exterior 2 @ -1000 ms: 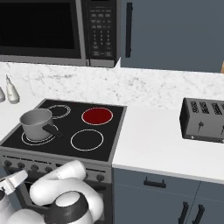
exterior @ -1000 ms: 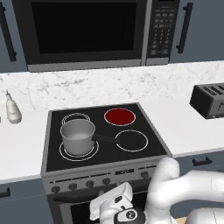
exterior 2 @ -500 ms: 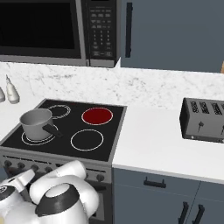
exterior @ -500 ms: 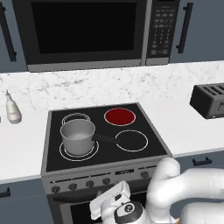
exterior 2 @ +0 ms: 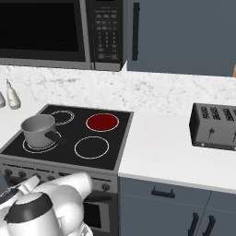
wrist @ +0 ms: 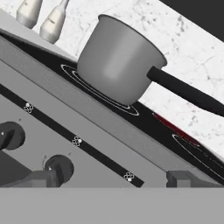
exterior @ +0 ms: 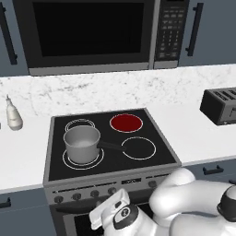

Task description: Turn off the rear right burner of the stove.

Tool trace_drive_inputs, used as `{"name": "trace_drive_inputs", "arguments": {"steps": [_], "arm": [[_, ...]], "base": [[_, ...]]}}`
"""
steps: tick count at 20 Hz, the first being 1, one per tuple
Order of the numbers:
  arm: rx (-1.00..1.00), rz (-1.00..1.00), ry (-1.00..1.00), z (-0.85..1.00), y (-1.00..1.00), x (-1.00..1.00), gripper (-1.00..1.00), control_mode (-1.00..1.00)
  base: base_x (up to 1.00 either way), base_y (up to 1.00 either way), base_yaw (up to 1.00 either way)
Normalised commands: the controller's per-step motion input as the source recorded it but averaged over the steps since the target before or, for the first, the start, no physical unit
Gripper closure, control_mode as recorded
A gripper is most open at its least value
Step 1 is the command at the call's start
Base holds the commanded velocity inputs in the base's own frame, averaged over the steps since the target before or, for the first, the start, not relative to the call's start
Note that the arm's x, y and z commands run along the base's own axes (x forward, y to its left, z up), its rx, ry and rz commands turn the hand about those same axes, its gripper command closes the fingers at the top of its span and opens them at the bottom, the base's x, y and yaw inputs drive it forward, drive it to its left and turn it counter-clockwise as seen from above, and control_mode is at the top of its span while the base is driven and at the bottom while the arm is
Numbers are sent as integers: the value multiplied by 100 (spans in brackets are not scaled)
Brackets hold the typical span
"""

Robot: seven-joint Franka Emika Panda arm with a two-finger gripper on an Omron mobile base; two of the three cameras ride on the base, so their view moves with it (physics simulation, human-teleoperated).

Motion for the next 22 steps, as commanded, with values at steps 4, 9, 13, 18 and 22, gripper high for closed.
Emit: {"name": "trace_drive_inputs", "arguments": {"steps": [4,9,13,18,22], "arm": [[4,0,-7,-16,6,1,-100,-100],[2,0,0,-4,0,26,-100,-100],[0,0,0,-3,3,43,-100,-100],[0,0,0,-3,0,32,-100,-100],[0,0,0,-31,0,0,-100,-100]], "base": [[0,0,0],[0,0,0],[0,0,0],[0,0,0],[0,0,0]]}}
